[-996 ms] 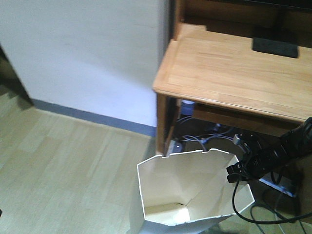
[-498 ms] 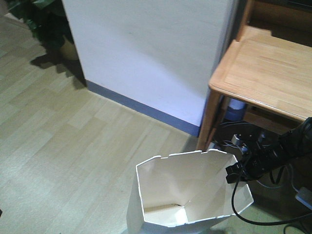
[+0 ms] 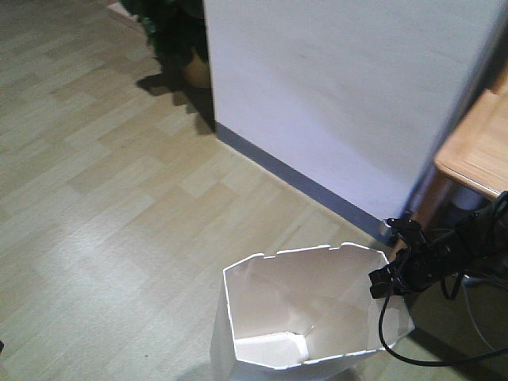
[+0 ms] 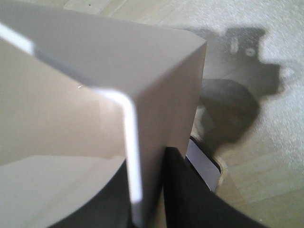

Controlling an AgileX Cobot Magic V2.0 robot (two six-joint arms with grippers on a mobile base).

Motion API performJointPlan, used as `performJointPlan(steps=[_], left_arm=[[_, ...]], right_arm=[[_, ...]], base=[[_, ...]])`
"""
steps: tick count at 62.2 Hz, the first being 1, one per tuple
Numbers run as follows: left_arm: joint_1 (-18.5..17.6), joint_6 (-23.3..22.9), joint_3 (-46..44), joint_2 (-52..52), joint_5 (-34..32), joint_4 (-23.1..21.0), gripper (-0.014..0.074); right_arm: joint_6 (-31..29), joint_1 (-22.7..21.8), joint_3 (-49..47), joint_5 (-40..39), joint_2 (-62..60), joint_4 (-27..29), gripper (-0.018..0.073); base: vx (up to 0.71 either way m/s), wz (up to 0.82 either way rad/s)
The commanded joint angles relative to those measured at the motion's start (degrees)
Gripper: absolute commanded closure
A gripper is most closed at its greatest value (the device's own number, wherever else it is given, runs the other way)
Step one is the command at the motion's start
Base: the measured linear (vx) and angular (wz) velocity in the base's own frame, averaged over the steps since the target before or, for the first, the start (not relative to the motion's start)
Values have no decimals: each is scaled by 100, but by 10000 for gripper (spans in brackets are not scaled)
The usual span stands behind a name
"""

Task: Move trash bin to bedside with robot
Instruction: 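Drive the base away from the desk, holding the bin with the right gripper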

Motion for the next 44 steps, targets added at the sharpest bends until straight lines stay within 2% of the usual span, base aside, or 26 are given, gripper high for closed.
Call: performJointPlan(steps=[1, 44], left_arm=[[-32, -50, 166, -57, -422, -23, 602], [-32, -50, 166, -57, -422, -23, 602]], right_arm=[[19, -15, -23, 1267, -433, 251, 565], [19, -21, -23, 1267, -433, 234, 565]], base=[[7, 49], [15, 68]])
